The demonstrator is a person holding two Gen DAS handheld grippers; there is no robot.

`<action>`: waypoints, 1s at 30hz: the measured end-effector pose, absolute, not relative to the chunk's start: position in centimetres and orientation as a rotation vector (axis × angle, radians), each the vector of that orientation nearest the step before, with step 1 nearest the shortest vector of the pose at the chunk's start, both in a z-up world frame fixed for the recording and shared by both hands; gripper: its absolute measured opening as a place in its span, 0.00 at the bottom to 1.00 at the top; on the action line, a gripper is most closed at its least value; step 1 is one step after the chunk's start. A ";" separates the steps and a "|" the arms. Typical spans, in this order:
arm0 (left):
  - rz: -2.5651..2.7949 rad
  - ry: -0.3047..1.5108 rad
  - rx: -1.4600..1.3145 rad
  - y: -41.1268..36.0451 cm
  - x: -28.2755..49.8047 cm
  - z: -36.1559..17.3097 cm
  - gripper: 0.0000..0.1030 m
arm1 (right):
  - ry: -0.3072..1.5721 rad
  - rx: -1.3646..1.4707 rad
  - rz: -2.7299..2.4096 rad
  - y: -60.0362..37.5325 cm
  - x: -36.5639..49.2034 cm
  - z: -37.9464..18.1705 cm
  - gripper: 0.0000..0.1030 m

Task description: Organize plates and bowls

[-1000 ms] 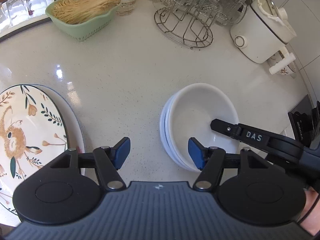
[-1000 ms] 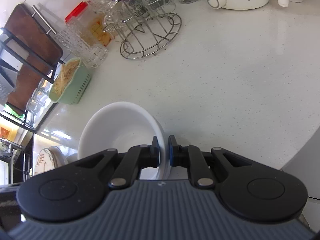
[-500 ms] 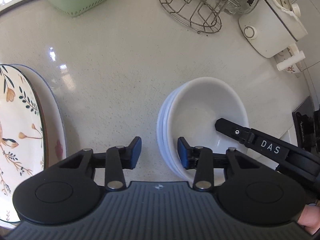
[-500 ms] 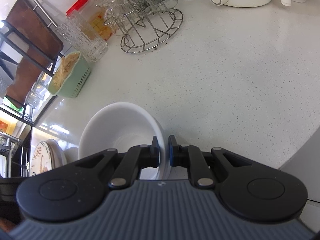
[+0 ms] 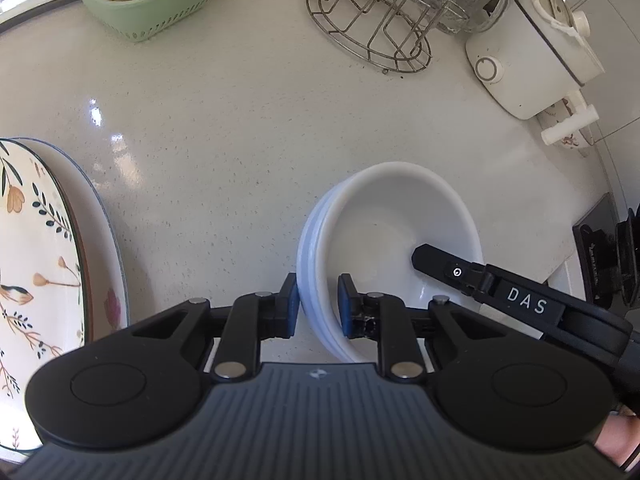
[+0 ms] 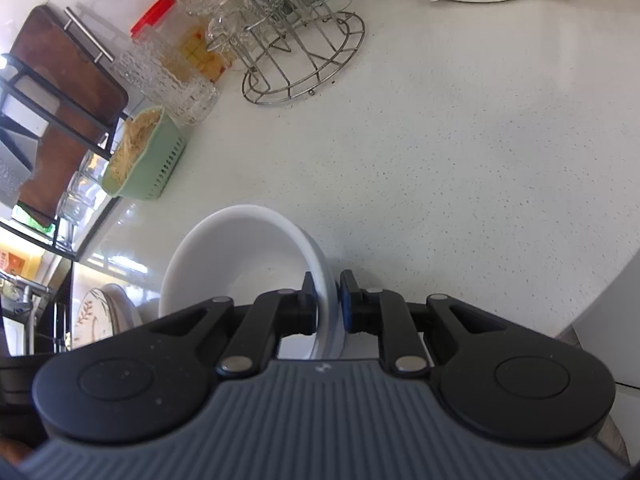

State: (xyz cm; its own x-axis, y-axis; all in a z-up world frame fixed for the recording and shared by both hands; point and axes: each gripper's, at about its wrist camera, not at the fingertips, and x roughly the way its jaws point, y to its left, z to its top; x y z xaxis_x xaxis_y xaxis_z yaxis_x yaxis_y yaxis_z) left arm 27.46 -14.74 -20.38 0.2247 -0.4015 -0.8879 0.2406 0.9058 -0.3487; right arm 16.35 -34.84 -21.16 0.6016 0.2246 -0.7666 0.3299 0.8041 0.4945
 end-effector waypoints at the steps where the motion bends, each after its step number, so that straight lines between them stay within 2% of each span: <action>1: -0.446 1.268 -0.153 -14.7 27.4 -20.2 0.23 | 0.938 0.664 -0.068 -34.9 16.2 -21.0 0.16; 16: -0.464 1.212 -0.160 -14.9 26.6 -15.7 0.23 | 0.875 0.696 -0.094 -34.9 14.9 -17.4 0.16; 30: -0.453 1.218 -0.252 -11.9 26.3 -12.2 0.23 | 0.845 0.662 -0.092 -32.8 14.5 -13.5 0.16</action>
